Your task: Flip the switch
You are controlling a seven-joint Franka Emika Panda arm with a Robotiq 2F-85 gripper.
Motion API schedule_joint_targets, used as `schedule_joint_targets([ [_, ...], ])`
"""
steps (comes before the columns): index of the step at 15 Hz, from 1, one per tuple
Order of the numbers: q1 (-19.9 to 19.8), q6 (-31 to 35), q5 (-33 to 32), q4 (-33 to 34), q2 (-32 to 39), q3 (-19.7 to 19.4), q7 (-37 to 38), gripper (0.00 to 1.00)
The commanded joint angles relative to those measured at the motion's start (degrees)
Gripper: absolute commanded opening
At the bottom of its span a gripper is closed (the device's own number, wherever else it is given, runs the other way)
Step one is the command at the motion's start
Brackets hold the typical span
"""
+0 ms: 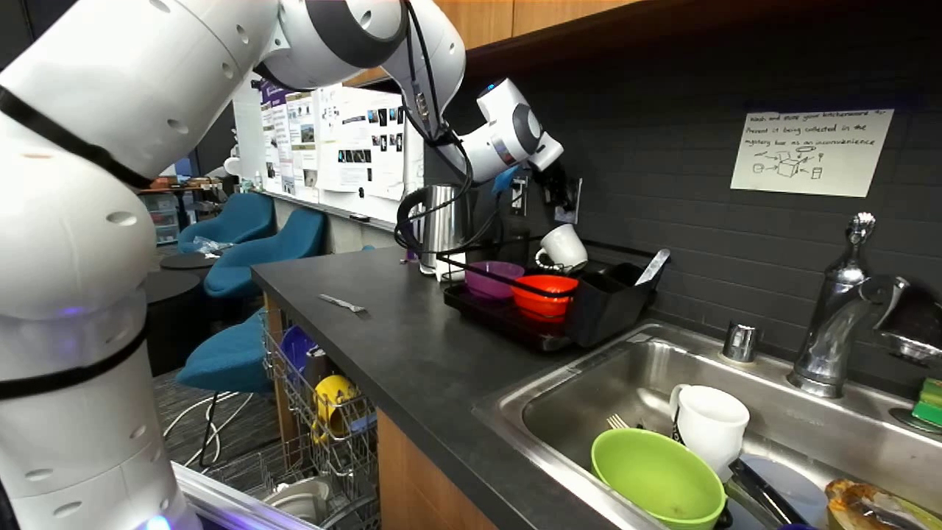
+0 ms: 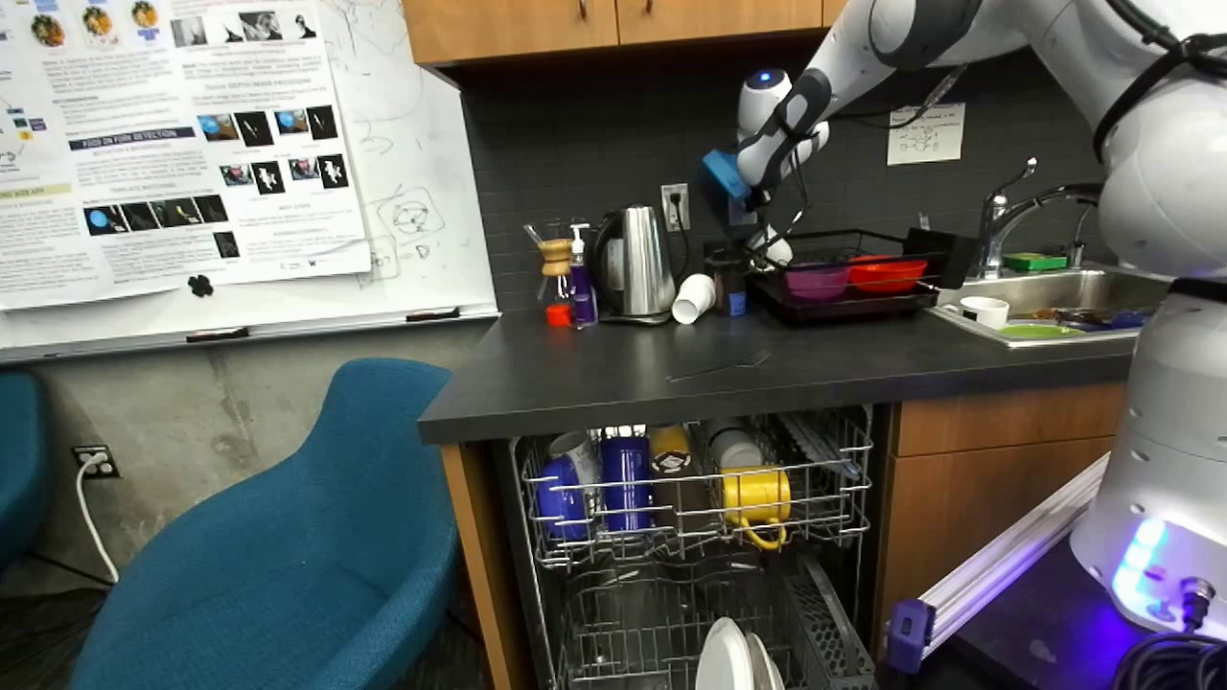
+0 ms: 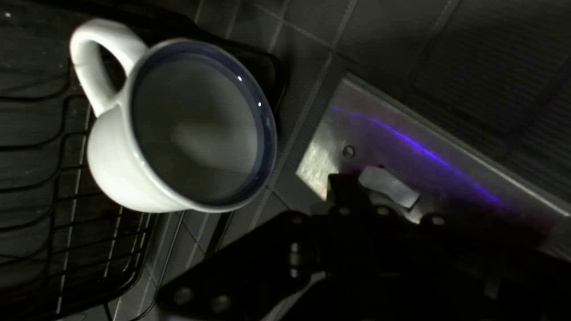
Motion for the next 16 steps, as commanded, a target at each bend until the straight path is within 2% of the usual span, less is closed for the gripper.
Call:
schedule_joint_targets([
  [1,-2.9,1.6,4.5,-0.3,-0.1,4.6,-2.6,0.0],
  [5,-5.5,1.7,7.9,-0.1,0.3,8.2,-4.6,0.0],
  [6,-2.7,2.4,15.1,-0.3,0.4,4.5,-9.3,0.0],
  [8,-3.9,2.0,22.3,0.0,0.6,6.5,-15.5,0.0],
  [11,-4.0,0.7,31.7,0.8,0.9,6.6,-23.3,0.0],
  [16,-3.2,-0.7,42.2,2.2,1.9,7.7,-31.6,0.0],
])
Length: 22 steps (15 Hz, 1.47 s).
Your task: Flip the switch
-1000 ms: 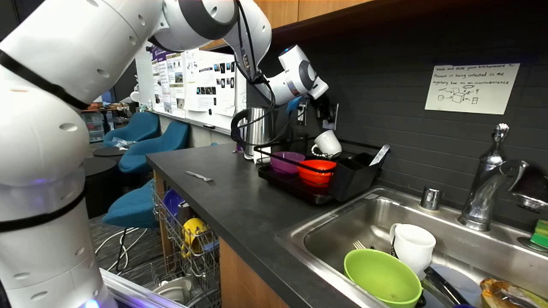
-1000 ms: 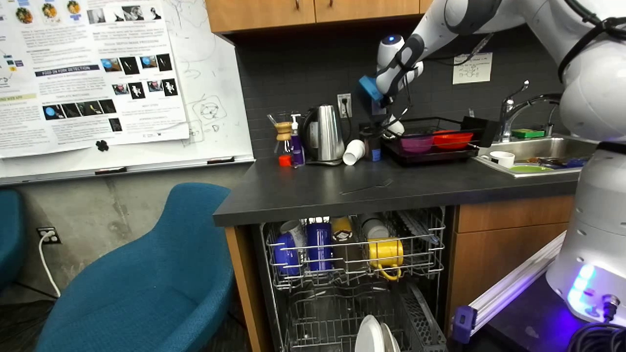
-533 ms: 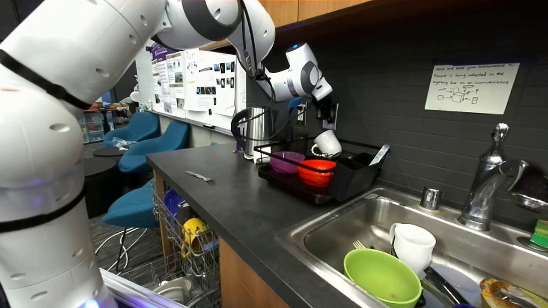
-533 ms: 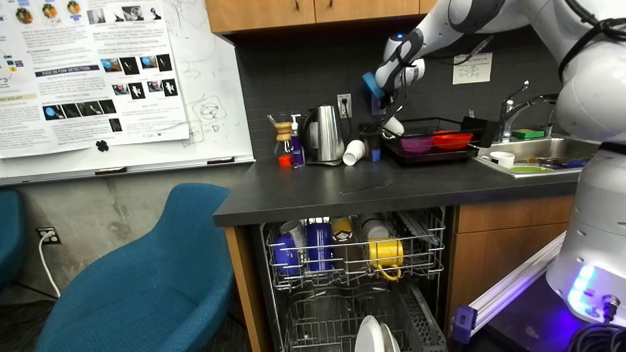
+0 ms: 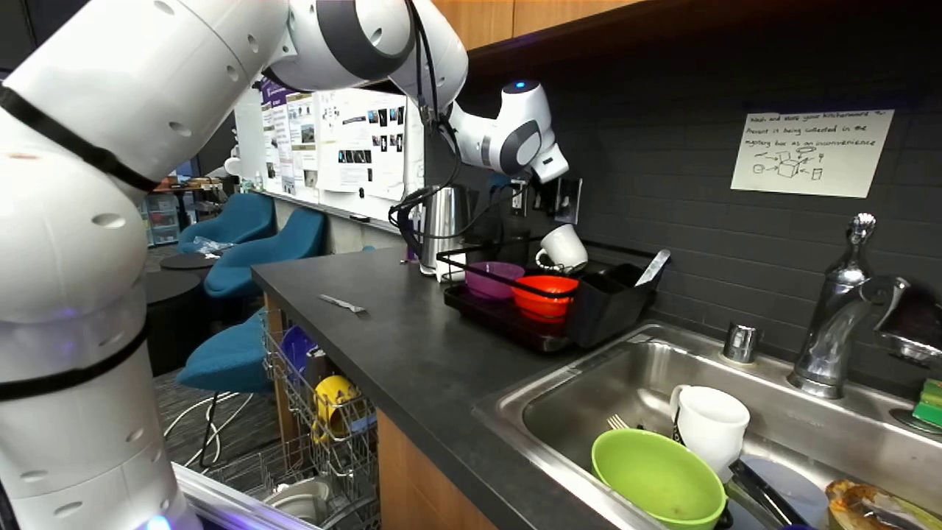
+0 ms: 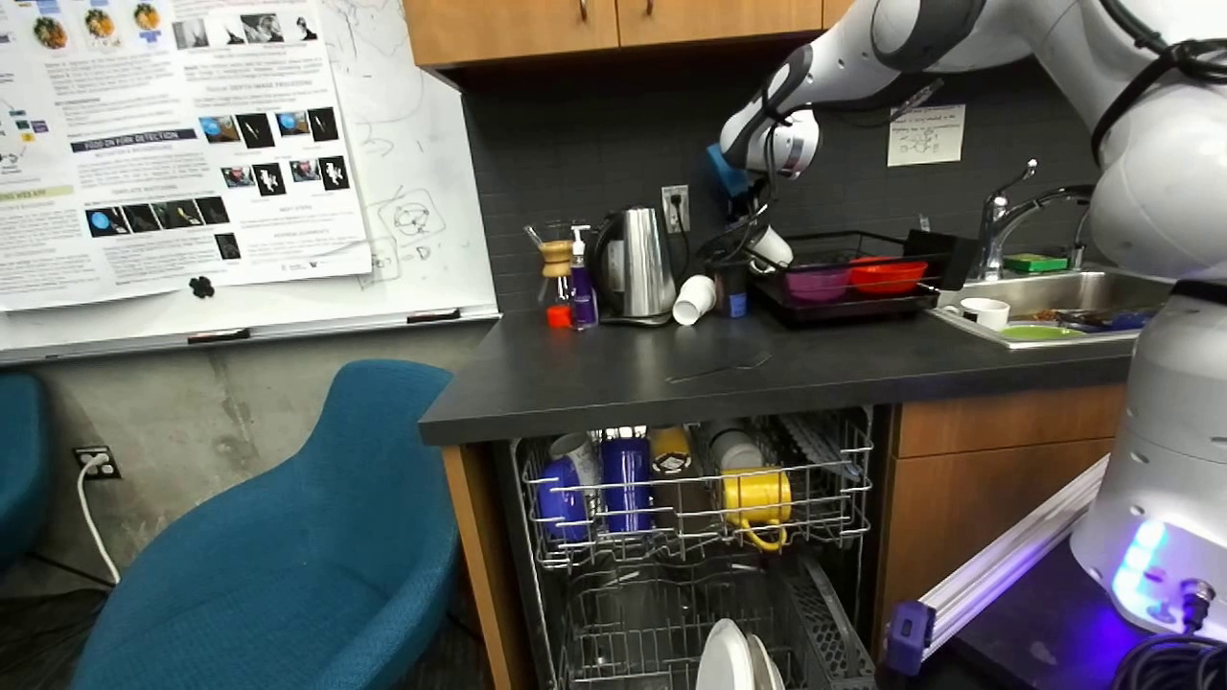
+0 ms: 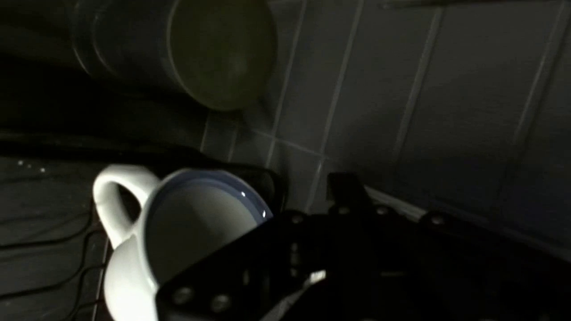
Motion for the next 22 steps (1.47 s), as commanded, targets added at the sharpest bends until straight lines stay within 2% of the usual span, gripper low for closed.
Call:
schedule_joint_targets([
  [1,0.6,-1.2,5.9,2.1,1.1,0.4,-4.4,0.0],
  [4,2.1,-0.4,6.7,1.9,1.1,-1.6,-4.7,0.0],
  [9,0.1,-2.5,9.7,2.4,1.4,0.0,-8.7,0.0],
  [13,-0.8,-4.6,11.4,0.7,0.9,-1.9,-9.9,0.0],
  [17,-2.3,-5.4,11.8,-3.5,-1.9,-4.0,-11.1,0.0],
  [22,-5.6,-4.6,16.8,-7.5,-8.0,-2.3,-17.0,0.0],
])
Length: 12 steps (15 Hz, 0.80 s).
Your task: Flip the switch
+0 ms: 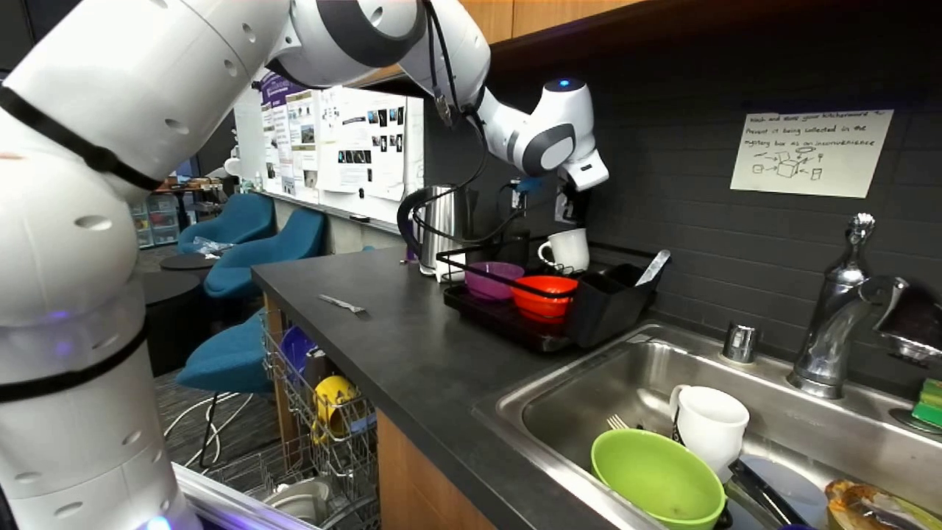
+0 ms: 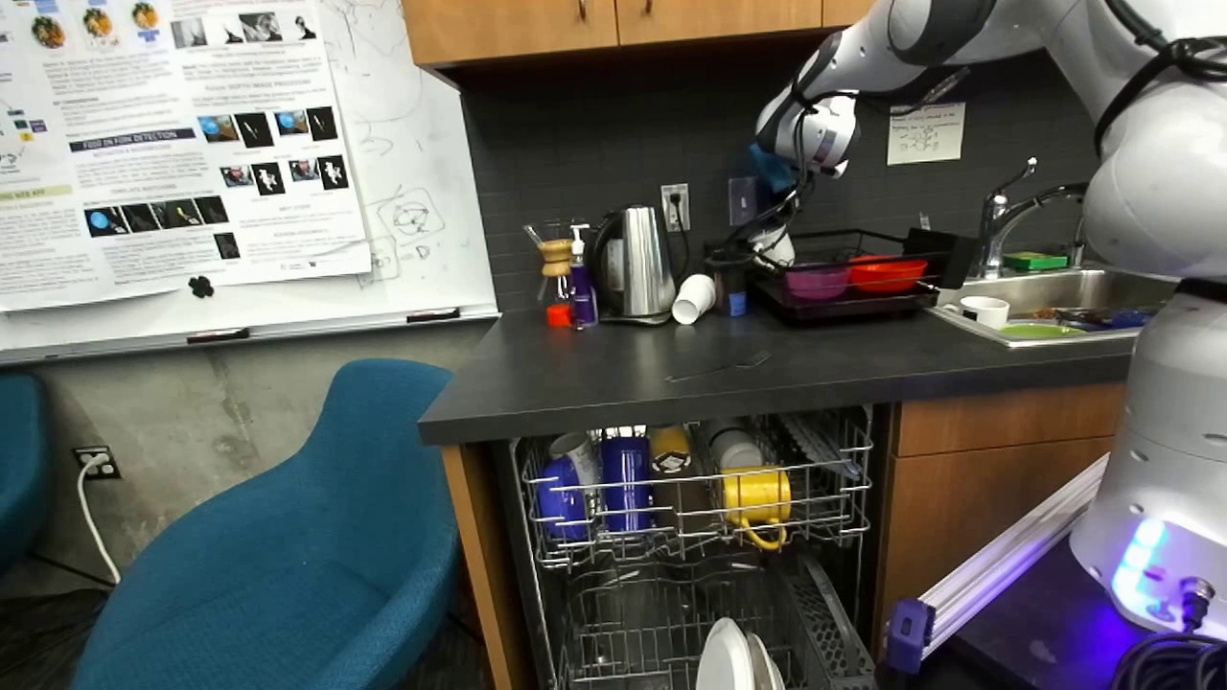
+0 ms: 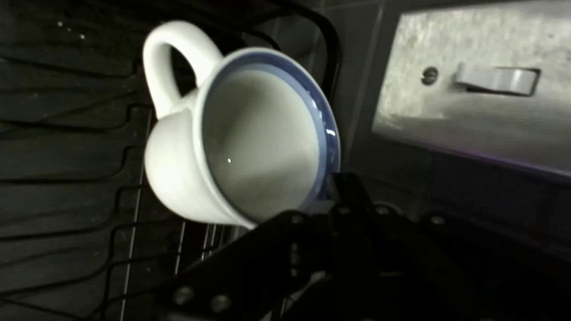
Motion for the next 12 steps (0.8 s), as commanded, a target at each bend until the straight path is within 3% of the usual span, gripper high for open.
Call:
schedule_joint_targets([
  [1,-2.1,0.0,4.6,-6.0,-7.5,1.4,-5.6,0.0],
  [6,-5.7,-3.6,17.8,-7.1,-12.4,5.3,-16.7,0.0],
  [9,-4.7,-6.5,24.2,-7.0,-12.5,3.9,-20.8,0.0],
  [12,-3.1,-7.5,25.2,-7.9,-12.7,2.2,-22.0,0.0],
])
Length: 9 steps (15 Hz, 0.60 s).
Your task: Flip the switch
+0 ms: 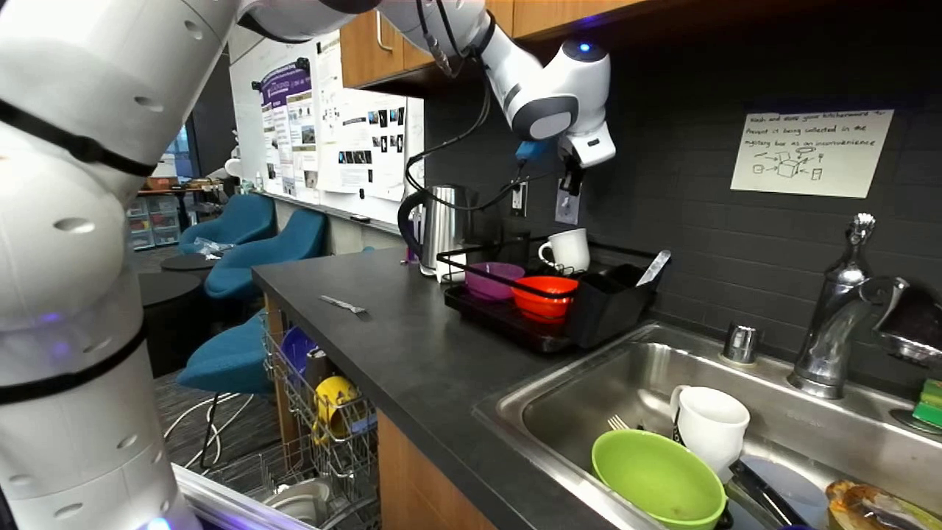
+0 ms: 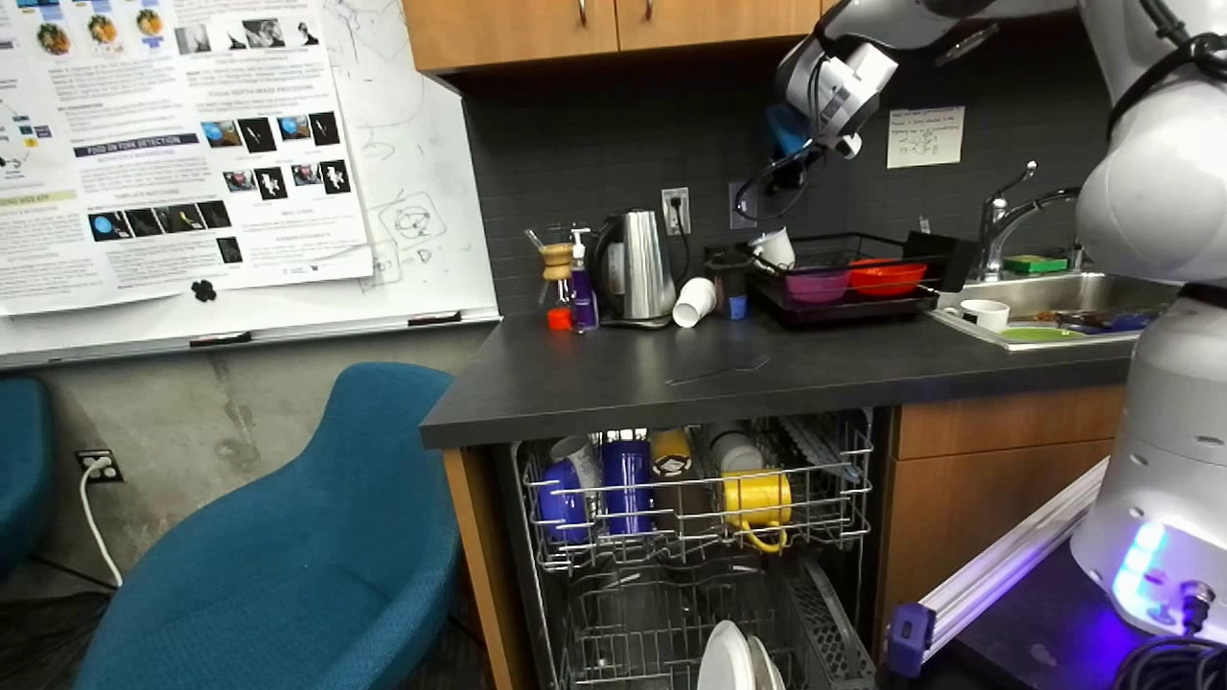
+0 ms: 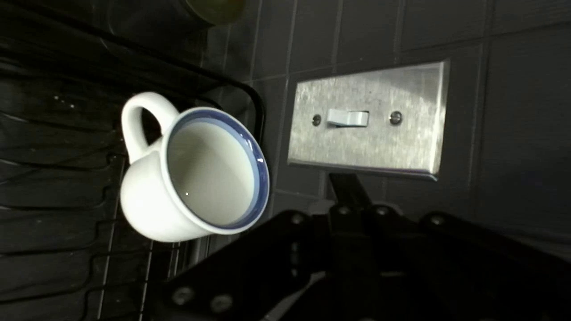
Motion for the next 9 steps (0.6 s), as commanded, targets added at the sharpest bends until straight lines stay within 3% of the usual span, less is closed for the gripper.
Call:
schedule_joint_targets([
  [1,1.5,-4.7,1.3,-2.7,-3.4,-2.7,-2.2,0.0],
  [5,5.6,-6.3,-5.8,-8.6,-4.9,-7.3,-1.4,0.0],
  [9,8.2,-4.8,-12.0,-16.8,-9.2,-9.5,-2.5,0.0],
])
